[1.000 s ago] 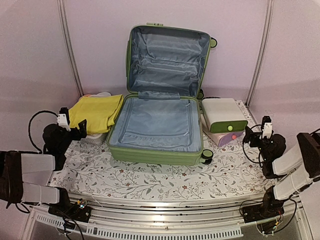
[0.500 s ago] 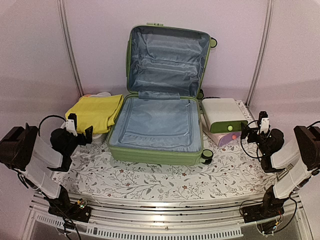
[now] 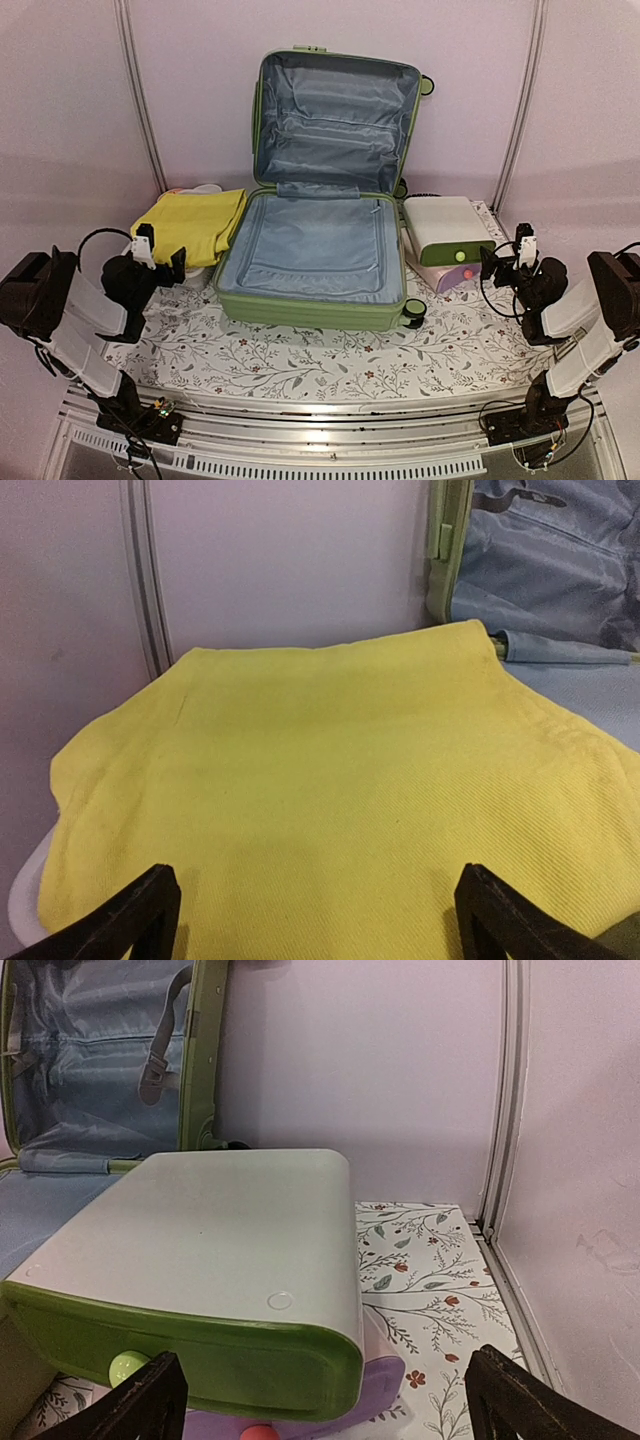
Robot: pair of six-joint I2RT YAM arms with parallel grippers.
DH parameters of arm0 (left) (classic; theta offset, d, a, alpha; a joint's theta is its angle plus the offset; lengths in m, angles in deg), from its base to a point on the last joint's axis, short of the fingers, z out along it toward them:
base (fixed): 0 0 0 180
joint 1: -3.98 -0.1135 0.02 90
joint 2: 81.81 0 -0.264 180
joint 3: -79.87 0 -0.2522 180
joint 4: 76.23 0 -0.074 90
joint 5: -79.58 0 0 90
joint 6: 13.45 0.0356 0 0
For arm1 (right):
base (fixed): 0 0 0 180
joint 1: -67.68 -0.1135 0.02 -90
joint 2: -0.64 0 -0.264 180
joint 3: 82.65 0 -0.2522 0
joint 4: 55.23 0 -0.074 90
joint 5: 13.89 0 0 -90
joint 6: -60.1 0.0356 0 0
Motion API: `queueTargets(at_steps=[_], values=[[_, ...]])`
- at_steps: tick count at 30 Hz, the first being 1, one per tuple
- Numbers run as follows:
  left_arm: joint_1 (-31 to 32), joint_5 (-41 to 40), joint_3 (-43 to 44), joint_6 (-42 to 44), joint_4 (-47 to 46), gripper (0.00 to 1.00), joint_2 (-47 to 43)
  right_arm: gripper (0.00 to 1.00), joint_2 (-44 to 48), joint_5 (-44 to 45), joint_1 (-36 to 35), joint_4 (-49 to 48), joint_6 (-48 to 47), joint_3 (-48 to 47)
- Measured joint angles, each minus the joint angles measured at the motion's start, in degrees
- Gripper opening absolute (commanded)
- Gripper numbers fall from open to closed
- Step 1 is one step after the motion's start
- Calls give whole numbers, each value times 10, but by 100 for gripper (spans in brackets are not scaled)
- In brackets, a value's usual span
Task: Open, take out, and arrange the luggage
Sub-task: Reset both arms
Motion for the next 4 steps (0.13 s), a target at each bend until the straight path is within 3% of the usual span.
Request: queueTargets(at_steps=[4], values=[[1,-5,0,2,0,98,0,99,0,0,0,1,0,0]])
